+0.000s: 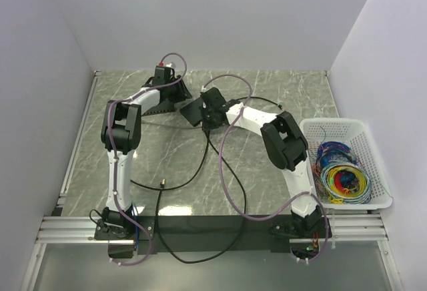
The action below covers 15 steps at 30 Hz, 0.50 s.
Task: Insert the plug into the switch port
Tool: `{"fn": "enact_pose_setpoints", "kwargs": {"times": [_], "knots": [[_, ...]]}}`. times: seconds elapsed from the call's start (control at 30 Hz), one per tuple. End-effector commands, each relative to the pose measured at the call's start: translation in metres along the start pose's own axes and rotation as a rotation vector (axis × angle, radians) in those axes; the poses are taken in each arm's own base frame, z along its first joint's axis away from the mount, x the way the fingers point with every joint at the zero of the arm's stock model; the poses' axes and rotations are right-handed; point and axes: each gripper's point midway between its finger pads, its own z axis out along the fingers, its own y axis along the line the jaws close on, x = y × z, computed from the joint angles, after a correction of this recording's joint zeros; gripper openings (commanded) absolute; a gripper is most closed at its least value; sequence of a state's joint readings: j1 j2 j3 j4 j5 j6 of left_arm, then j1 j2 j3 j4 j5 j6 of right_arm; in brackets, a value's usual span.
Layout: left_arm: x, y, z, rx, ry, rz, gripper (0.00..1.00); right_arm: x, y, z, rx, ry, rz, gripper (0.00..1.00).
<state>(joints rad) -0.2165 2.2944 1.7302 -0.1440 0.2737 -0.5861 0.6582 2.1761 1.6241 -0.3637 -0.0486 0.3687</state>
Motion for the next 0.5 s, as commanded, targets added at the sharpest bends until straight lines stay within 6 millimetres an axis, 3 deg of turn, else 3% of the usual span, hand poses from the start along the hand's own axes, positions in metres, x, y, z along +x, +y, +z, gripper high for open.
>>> {"fn": "enact_pose_setpoints", "kwargs": {"times": [0.0,0.2,0.47], "knots": [[-0.016,-0.017,0.0,0.056,-0.034,0.054,0.46,-0.014,0.006,0.003,-0.025,-0.018,-0.008,0.0],[-0.012,-0.013,0.003,0.053,-0.022,0.078,0.46,-0.026,0.008,0.002,-0.017,-0.039,-0.016,0.0],[-0.013,-0.014,-0.002,0.047,-0.021,0.107,0.45,-0.027,-0.007,0.0,0.017,-0.034,0.0,0.0]]}}
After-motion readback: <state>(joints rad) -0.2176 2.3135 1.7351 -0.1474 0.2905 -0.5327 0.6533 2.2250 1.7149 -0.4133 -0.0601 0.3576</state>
